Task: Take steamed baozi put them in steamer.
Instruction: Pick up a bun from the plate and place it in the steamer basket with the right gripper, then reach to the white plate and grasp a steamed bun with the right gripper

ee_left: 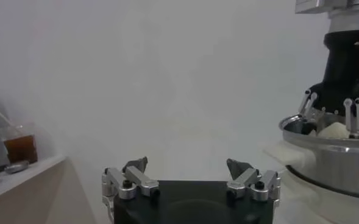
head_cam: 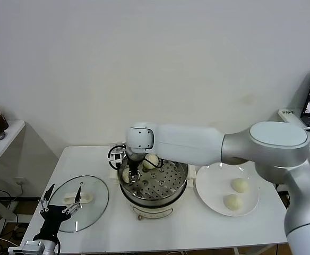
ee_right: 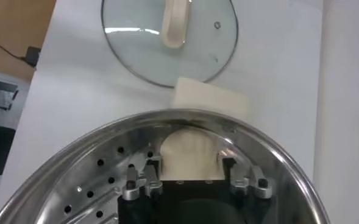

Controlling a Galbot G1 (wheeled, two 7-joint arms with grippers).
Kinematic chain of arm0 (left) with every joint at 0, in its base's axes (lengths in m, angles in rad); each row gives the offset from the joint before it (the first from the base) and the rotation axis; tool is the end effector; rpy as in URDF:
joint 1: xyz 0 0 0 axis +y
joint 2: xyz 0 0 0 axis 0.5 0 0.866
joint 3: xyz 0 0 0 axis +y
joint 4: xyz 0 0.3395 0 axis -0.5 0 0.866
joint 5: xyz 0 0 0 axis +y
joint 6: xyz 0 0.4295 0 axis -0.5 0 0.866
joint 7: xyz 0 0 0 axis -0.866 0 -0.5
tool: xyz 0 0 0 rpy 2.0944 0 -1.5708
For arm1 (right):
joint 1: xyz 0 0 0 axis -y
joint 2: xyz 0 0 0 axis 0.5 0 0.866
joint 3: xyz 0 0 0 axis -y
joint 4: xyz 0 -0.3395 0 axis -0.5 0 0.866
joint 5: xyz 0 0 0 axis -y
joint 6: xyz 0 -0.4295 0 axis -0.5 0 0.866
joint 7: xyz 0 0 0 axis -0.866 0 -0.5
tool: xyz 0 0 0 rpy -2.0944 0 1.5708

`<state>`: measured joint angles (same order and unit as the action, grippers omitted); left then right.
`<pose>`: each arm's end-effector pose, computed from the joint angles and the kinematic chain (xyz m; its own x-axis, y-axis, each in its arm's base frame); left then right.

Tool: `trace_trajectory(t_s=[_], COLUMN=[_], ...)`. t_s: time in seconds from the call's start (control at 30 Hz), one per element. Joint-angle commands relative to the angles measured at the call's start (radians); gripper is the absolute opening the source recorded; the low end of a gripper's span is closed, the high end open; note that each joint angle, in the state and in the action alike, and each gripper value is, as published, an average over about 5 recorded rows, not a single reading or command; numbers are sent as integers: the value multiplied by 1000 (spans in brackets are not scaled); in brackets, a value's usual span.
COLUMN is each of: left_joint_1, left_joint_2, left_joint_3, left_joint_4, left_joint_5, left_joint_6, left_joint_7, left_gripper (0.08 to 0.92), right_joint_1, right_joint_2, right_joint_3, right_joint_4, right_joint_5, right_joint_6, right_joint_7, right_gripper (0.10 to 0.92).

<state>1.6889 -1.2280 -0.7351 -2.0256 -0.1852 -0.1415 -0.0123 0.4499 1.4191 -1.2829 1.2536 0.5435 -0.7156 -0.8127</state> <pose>0.2335 0.1270 -0.3178 -0.9999 -0.0117 0.0032 -0.0107 0.9766 0.2148 0.5195 0.3207 -0.1339 -0.1415 -0.2474 0.9585 -0.9565 -0.2152 -0.1967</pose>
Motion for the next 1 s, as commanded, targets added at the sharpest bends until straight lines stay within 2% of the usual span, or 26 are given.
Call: trace_trajectory(t_s=[0.03,0.13,0.3,0.43,0.6,0.77,1.0], left_joint_1=[-3,-6,-10,-12,-18,-19,-14], left_joint_2=[4,6,10,12,10,7,4], left_joint_3=[3,9,16,24,34,35,22], left_joint_4=[-2,-1,3,11,20,24,24], left_joint_5=[0,0,0,3,10,15,17], left_joint_6=[0,0,0,-2,-2,-1,1], left_joint_7=[1,1,1,2,2,4,4], left_gripper=[823,823,823,823,823,823,823], right_joint_1=[171,247,316,308,225,65,-205], right_joint_2=[-197,-339,-585,-760,-926,-997,-1014], right_joint_3=[-21,-46,-61,-65,-84,-31,154], right_joint_4=[148,224,331,393,435,427,374], right_joint_5=[-71,-143,-253,-333,-453,-565,-640], right_joint_6=[38,110,269,365,414,443,445], right_joint_7=[-206,-311,-460,-504,-497,-471,-398], right_gripper=[759,810,822,823,823,823,823])
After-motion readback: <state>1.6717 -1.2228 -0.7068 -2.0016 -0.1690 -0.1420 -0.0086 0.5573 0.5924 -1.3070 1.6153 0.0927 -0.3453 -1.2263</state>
